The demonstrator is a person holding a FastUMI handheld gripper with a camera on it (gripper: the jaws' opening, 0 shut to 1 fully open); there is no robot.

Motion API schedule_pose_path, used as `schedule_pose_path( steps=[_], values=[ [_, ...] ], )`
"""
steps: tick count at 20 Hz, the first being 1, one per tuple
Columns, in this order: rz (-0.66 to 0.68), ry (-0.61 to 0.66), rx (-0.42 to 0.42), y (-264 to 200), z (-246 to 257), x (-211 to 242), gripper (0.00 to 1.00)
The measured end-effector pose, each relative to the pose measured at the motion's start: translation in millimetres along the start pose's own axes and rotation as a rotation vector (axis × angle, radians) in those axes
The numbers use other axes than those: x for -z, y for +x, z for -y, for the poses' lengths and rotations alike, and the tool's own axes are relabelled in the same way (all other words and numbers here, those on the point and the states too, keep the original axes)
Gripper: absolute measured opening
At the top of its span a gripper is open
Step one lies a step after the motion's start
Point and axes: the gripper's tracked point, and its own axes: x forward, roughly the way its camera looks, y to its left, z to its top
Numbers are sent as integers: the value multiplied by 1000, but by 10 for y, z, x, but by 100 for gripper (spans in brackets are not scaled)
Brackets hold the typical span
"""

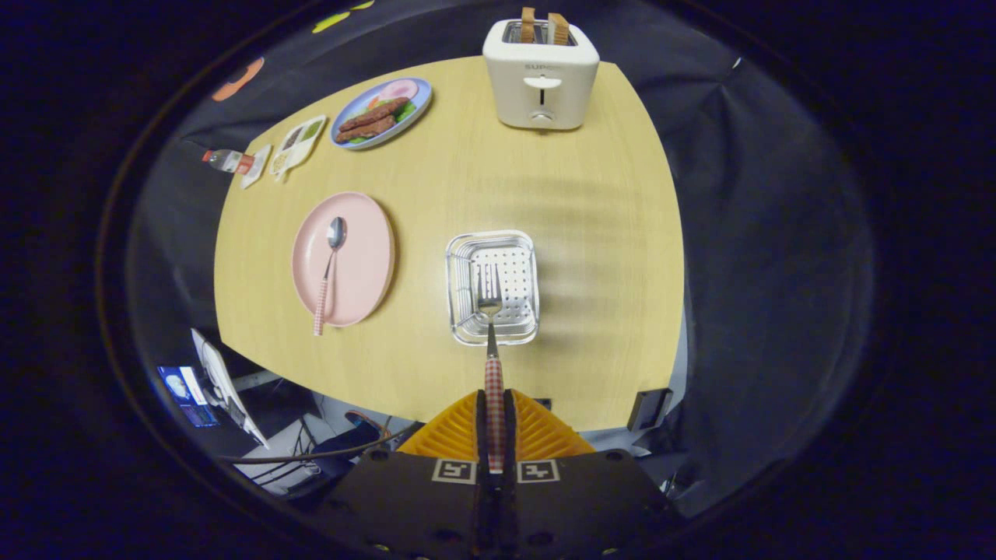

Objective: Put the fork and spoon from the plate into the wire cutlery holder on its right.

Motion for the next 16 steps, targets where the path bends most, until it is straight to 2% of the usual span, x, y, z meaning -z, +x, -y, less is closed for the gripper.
schedule_pose_path(
  steps=[8, 12, 16],
  values=[
    [-95, 41, 5, 197, 10, -132, 6],
    [-72, 45, 14, 248, 20, -225, 6],
    [-57, 80, 2, 283, 9, -237, 12]
  ],
)
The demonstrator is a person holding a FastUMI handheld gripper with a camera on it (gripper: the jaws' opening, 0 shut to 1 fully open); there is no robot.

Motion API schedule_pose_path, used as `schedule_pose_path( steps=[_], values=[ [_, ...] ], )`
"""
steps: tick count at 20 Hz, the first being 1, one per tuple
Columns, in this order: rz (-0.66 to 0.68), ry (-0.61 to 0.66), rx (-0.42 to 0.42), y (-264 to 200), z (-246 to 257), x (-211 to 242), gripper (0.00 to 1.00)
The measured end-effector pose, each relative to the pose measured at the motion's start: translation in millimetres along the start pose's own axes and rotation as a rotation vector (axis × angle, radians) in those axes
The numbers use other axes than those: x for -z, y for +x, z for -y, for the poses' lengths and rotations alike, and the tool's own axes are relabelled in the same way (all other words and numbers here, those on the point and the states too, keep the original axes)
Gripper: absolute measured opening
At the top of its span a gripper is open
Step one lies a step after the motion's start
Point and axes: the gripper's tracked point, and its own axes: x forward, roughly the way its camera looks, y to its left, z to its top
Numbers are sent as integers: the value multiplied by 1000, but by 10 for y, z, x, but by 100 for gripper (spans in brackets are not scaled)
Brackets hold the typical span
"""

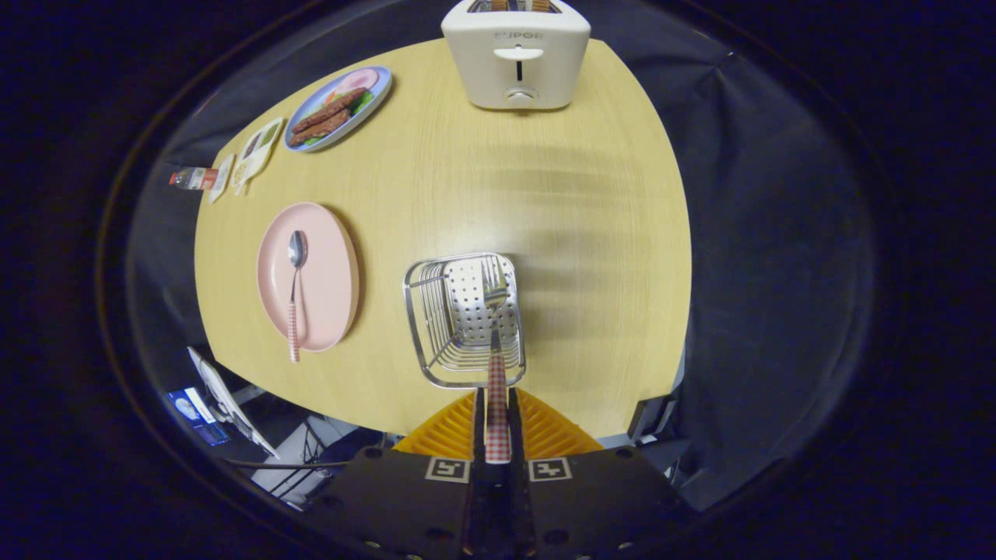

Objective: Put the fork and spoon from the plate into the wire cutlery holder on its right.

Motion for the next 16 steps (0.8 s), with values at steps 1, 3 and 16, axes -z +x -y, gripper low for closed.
schedule_pose_path(
  steps=[1, 3, 16],
  values=[
    [11, 6, 2, -12, 17, 1, 21],
    [55, 13, 0, -51, 32, -37, 38],
    [824, -107, -66, -933, -900, -254, 89]
  ],
)
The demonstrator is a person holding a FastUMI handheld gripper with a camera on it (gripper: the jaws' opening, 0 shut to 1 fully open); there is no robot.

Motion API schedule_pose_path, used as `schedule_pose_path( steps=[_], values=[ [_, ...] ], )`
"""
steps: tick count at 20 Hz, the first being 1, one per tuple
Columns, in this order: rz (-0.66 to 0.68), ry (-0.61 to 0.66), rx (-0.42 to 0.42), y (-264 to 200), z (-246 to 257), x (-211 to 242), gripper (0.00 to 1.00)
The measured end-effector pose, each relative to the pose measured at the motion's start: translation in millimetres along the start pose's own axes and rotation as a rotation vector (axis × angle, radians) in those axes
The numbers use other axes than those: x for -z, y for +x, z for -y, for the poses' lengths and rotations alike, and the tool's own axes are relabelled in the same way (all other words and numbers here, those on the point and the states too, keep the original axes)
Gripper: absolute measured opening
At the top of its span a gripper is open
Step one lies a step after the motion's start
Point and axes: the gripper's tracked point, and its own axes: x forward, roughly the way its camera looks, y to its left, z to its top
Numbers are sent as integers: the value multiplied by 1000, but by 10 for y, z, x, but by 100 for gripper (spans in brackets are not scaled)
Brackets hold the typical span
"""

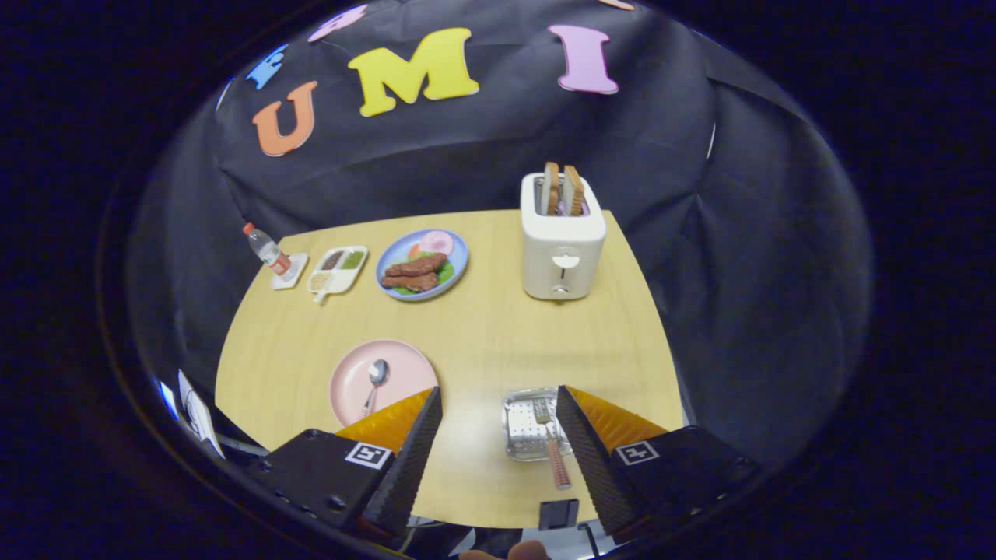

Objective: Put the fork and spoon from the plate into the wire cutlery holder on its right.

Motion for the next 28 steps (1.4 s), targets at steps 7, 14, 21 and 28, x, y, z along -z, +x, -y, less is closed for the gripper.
schedule_pose_path(
  steps=[7, 14, 21, 28],
  values=[
    [97, 18, -71, 228, -1160, 556, 90],
    [60, 31, -31, 822, -1753, 1046, 91],
    [41, -20, 53, 1285, -1788, 1216, 91],
    [-52, -21, 71, 1509, -1793, 1449, 63]
  ],
)
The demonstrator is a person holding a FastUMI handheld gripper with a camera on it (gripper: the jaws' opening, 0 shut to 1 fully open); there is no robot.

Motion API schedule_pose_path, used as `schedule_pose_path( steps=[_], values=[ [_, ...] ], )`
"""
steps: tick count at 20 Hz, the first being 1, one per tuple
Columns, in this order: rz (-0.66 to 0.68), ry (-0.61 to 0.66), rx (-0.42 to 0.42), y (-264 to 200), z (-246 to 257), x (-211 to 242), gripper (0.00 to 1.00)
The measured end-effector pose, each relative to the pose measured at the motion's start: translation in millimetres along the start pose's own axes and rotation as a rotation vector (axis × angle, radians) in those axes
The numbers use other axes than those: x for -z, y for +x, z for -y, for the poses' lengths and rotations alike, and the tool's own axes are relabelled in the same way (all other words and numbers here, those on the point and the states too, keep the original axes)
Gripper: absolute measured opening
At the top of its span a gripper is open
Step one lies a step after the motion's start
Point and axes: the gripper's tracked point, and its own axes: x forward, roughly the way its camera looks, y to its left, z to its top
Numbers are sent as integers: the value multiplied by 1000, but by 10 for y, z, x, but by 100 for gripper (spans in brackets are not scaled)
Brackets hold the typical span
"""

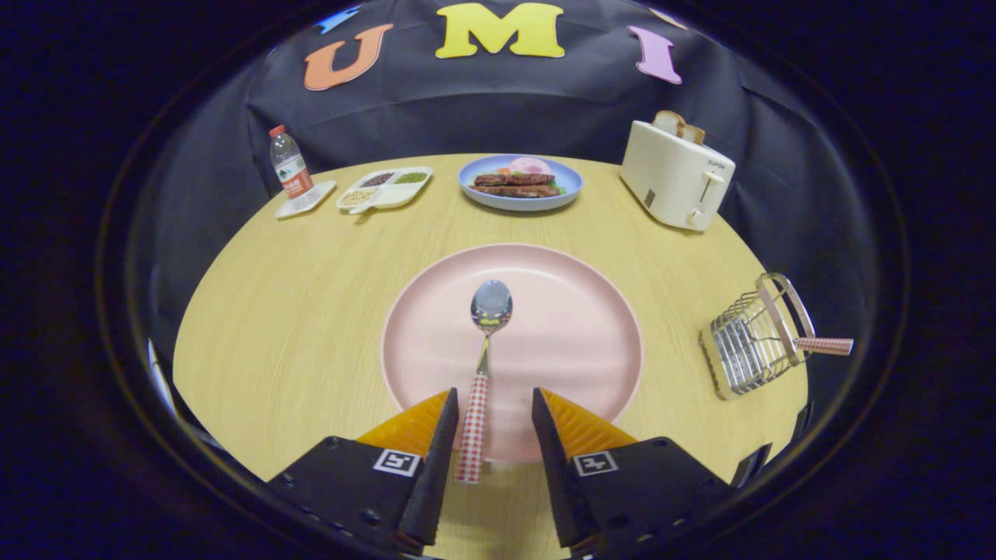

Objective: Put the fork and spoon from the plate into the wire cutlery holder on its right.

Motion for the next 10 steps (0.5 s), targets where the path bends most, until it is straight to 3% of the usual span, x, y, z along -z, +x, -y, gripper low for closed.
schedule_pose_path(
  steps=[4, 5, 7, 8, 10],
  values=[
    [-34, -6, 16, 8, 42, 70, 30],
    [-40, -10, 16, 37, 49, 70, 12],
    [-48, -13, 6, 11, 81, 59, 12],
    [-52, -11, 8, -53, 118, 29, 5],
    [-65, 0, -10, -102, 162, 0, 5]
  ],
)
